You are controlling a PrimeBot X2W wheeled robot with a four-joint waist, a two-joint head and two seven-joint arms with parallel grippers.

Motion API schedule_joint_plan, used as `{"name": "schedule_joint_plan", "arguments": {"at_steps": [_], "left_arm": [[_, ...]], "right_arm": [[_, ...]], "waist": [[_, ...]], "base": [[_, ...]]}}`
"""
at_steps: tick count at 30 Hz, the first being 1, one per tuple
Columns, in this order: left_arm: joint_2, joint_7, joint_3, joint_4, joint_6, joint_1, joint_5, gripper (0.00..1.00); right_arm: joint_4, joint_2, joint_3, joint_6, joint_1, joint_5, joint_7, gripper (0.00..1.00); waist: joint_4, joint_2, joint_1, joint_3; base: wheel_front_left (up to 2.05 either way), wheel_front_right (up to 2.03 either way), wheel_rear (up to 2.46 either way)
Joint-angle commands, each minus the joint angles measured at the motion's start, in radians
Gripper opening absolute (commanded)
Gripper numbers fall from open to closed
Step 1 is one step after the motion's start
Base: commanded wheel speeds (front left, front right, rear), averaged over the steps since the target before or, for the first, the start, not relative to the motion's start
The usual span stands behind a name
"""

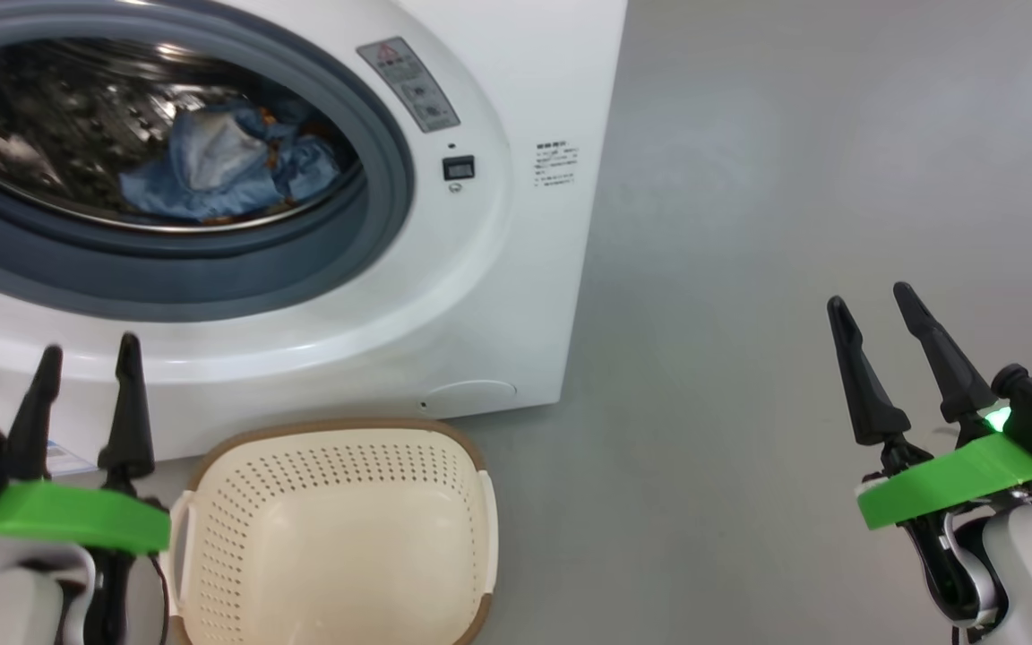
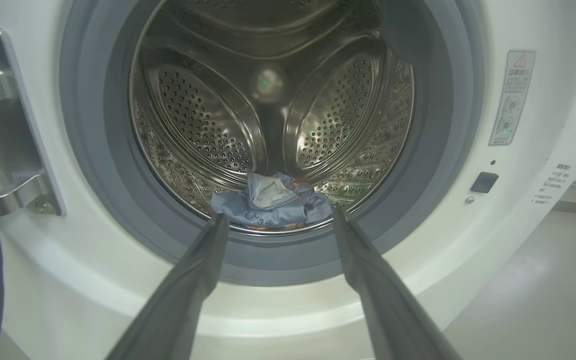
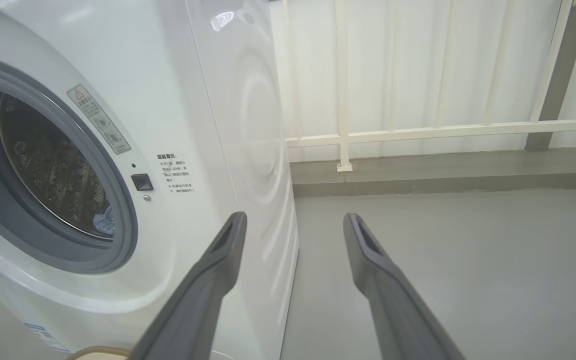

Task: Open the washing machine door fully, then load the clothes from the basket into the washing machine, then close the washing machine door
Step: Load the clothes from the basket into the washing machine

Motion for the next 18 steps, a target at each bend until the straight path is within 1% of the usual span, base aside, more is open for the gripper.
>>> {"name": "schedule_joint_plan", "arguments": {"at_steps": [1, 8, 18], "left_arm": [[0.028, -0.006, 0.05, -0.046, 0.0, 0.017, -0.003, 1.0], [0.017, -0.006, 0.073, -0.096, 0.003, 0.09, 0.006, 1.0], [-0.001, -0.006, 0.104, -0.148, 0.007, 0.164, 0.054, 1.0]], "right_arm": [[-0.019, -0.023, 0.01, 0.007, 0.016, 0.009, -0.008, 1.0], [-0.019, -0.036, 0.01, 0.007, 0.03, 0.015, -0.008, 1.0], [-0.019, -0.043, 0.011, 0.007, 0.047, 0.014, -0.008, 1.0]], "waist": [[0.025, 0.0, 0.0001, -0.032], [0.043, 0.0, 0.0001, -0.055], [0.065, 0.0, 0.0001, -0.084]], "base": [[0.0, 0.0, 0.0], [0.0, 0.0, 0.0], [0.0, 0.0, 0.0]]}}
